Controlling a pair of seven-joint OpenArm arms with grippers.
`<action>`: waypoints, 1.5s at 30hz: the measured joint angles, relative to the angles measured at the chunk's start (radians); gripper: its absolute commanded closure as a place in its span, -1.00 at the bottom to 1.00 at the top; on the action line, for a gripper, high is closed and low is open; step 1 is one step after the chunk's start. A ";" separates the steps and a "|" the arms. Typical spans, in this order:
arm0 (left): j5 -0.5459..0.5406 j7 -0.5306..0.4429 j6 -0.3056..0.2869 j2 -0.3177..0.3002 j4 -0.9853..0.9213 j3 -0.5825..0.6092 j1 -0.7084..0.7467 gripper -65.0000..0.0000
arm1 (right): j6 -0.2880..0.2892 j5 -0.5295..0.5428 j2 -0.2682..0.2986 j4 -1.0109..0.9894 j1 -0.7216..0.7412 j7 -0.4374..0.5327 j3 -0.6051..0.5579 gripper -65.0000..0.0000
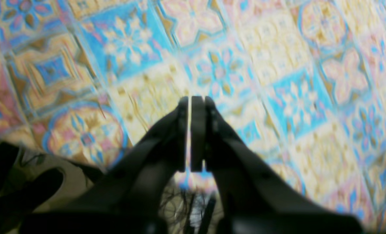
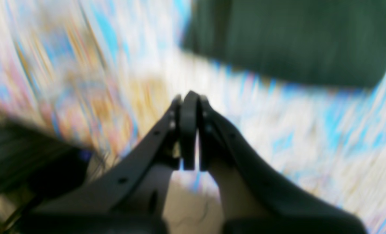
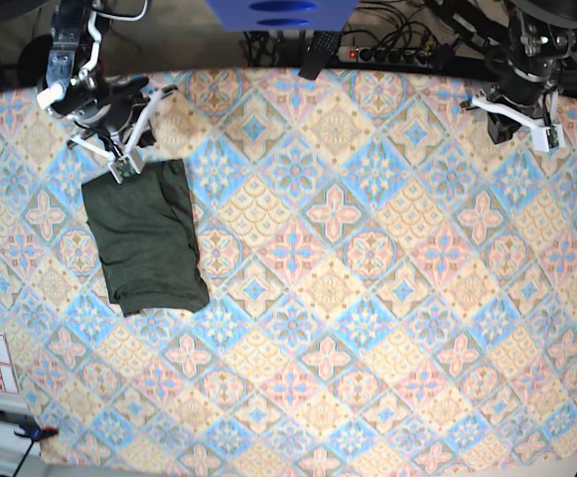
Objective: Fold the T-shirt properly
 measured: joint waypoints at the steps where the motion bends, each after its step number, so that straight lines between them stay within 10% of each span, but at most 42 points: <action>1: 0.001 0.000 0.000 -0.002 0.000 0.000 0.019 1.00 | 0.000 0.003 0.000 0.001 -0.013 0.001 0.010 1.00; 13: 0.003 -0.003 0.006 -0.005 0.000 0.000 0.197 1.00 | 0.000 0.130 -0.002 0.011 -0.205 0.020 0.156 1.00; 31: 0.015 -0.018 0.004 -0.065 -0.178 0.132 0.267 1.00 | -0.004 0.045 -0.005 -0.256 -0.333 0.041 0.123 1.00; 42: 0.047 -0.035 0.005 -0.072 -0.561 0.285 0.079 1.00 | -0.001 0.051 -0.004 -0.773 -0.233 0.333 -0.044 1.00; 45: 0.120 -0.175 0.006 -0.073 -0.637 0.357 0.042 1.00 | -0.009 -0.011 0.003 -0.916 -0.163 0.412 -0.048 1.00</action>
